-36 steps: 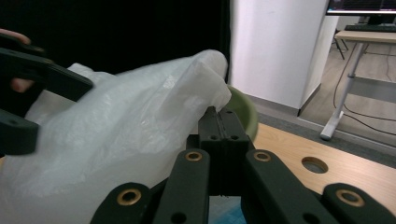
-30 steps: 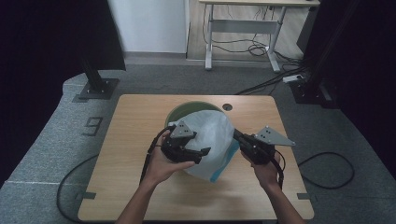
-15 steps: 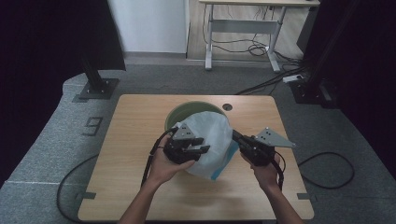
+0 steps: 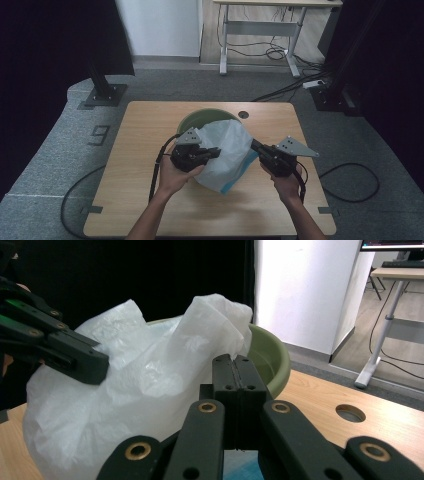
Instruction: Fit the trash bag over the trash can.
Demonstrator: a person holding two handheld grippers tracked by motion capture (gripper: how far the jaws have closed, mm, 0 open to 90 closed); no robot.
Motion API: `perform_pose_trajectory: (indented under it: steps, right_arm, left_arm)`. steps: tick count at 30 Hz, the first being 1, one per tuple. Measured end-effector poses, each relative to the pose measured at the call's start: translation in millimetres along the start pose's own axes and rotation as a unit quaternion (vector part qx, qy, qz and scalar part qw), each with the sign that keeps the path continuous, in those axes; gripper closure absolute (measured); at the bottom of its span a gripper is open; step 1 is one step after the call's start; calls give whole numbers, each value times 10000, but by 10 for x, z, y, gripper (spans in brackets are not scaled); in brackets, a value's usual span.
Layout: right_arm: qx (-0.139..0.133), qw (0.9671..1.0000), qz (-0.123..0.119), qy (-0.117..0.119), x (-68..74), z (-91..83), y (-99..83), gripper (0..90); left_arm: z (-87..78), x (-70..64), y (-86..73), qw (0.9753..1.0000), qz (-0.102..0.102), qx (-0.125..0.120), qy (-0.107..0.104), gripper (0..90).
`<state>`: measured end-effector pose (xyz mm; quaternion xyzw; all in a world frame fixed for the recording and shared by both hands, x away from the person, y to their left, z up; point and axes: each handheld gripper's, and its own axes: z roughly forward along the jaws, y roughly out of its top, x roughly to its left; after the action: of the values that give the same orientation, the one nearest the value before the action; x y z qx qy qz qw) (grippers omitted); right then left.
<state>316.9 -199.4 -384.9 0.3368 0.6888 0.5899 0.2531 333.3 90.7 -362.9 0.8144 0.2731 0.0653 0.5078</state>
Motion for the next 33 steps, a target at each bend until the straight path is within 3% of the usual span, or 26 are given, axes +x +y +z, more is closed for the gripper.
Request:
perform_pose_trajectory:
  steps: [10,15,21,33]
  right_arm:
    - [71,9999,52,-69,-81,22,-11,885]
    - [-100,9999,88,18,-104,-8,-30,824]
    - [-302,9995,-23,33,-60,-146,-66,753]
    - [-251,9996,-104,34,76,-464,-337,682]
  left_arm:
    - [-97,177,27,9992,-285,-293,21,900]
    - [-151,314,51,9974,-573,-434,75,900]
    - [-192,436,62,9948,-835,-516,273,900]
    - [-219,558,51,9922,-1061,-510,411,900]
